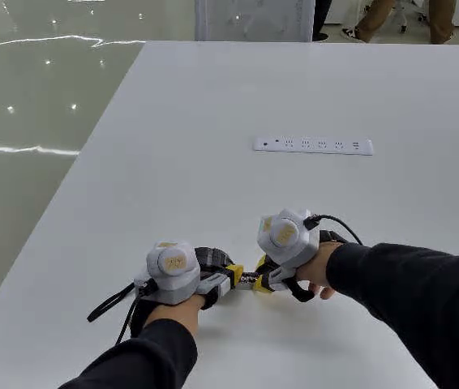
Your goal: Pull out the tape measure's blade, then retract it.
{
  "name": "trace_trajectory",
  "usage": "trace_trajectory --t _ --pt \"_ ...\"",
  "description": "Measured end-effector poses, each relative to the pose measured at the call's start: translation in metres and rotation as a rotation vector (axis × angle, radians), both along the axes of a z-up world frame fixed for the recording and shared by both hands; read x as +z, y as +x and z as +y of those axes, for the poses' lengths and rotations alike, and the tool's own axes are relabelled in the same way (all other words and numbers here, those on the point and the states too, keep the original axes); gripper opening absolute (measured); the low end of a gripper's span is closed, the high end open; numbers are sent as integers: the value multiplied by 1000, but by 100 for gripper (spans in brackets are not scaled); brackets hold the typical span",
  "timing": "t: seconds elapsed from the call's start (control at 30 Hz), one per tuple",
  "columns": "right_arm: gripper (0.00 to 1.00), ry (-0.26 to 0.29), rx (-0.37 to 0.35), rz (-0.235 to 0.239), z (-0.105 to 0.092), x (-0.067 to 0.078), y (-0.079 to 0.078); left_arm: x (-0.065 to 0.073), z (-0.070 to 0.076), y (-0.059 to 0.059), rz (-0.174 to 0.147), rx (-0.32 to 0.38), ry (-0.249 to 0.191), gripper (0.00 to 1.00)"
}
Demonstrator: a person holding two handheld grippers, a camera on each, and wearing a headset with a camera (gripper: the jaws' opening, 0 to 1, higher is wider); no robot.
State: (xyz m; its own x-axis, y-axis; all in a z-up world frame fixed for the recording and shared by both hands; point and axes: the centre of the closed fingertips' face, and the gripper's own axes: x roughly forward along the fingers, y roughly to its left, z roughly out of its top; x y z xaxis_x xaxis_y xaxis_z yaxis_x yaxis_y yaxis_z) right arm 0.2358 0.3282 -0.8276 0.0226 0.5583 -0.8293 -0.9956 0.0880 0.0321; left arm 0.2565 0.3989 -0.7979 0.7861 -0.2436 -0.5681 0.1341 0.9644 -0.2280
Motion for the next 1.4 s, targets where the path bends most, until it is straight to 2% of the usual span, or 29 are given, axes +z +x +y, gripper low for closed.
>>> trace_trajectory --t 0.53,0.93,1.4 --pt "12 25 15 -6 16 -1 -1 0 1 1 1 -8 -7 62" --pt "12 58 -2 14 19 0 -2 0 0 0 3 -10 -14 63" --pt "12 53 31 -3 28 1 -1 0 -1 -1 9 -13 -24 63"
